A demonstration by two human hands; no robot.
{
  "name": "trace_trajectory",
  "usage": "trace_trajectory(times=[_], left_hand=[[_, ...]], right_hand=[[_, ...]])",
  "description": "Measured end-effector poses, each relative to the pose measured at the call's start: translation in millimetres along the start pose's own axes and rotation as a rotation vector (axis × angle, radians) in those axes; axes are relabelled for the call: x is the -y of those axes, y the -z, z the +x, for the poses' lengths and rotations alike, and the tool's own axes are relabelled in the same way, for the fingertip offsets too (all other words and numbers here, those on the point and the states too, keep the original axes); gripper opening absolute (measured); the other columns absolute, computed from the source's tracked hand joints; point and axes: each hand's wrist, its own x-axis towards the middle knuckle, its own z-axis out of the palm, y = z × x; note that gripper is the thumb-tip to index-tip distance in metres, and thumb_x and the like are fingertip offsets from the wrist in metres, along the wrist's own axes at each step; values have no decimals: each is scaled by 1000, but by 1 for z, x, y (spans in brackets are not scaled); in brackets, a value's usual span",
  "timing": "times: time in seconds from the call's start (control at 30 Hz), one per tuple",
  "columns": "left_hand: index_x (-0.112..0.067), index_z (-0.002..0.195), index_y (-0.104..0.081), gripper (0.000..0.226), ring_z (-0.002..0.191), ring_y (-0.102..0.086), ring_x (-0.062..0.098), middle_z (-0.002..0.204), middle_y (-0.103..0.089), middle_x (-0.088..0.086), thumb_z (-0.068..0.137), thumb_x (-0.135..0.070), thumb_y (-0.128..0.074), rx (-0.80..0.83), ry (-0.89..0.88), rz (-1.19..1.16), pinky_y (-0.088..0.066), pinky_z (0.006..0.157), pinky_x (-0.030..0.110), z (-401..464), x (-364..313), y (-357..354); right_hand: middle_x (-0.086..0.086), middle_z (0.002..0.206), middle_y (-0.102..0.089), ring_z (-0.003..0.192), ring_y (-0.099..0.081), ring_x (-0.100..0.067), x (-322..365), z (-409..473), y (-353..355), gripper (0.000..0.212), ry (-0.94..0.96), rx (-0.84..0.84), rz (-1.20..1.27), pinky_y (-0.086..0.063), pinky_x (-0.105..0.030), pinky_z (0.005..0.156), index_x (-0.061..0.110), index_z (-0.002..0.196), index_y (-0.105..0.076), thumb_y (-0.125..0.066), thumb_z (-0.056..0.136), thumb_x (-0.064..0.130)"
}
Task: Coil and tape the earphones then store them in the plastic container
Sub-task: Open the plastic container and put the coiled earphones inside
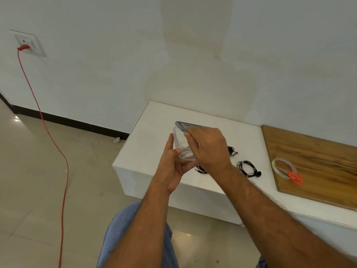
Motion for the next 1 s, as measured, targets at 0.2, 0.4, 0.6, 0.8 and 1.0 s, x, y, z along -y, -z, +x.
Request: trace_trajectory(times=[0.2, 0.4, 0.6, 0.8, 1.0], left_hand=[[-31, 143, -43, 56, 98, -66, 29, 118, -65, 15, 89, -25, -55, -11, 32, -42, -59, 77, 43, 0, 0, -3], [-32, 148, -32, 80, 109, -66, 32, 131, -61, 14, 80, -50, -70, -131, 61, 3, -56, 83, 47, -3, 1, -2], [-37, 148, -32, 59, 107, -67, 33, 130, -55, 18, 97, -14, -50, -155, 51, 64, -56, 85, 54, 2, -1, 8], [-36, 148, -33, 60, 116, -61, 30, 131, -53, 9, 98, -6, -44, -288, 71, 160, -58, 81, 52, 16, 0, 18], [-21, 140, -44, 44, 112, -62, 28, 125, -54, 9, 98, -6, -46, -486, 4, 227, -59, 66, 32, 43, -2, 28]], right_hand=[[-2, 77, -73, 71, -68, -22, 2, -1, 2, 28, 36, 52, 26, -43, -28, 73, 9, 85, -73, -53, 94, 27], [-3, 79, -72, 74, -68, -23, 2, -14, -2, 31, 31, 87, 56, -42, -27, 74, 8, 87, -72, -50, 97, 27], [-10, 76, -71, 63, -66, -27, -11, -3, 1, 31, -90, -2, 83, -53, -31, 58, 2, 96, -71, -49, 96, 25], [5, 78, -61, 72, -56, -12, -57, 5, 9, 8, -631, -2, 279, -40, -12, 62, 11, 94, -64, -57, 95, 11], [-2, 89, -68, 87, -67, -23, -112, -16, -13, 3, -1133, -26, 426, -60, -45, 76, 16, 88, -63, -60, 89, 14]])
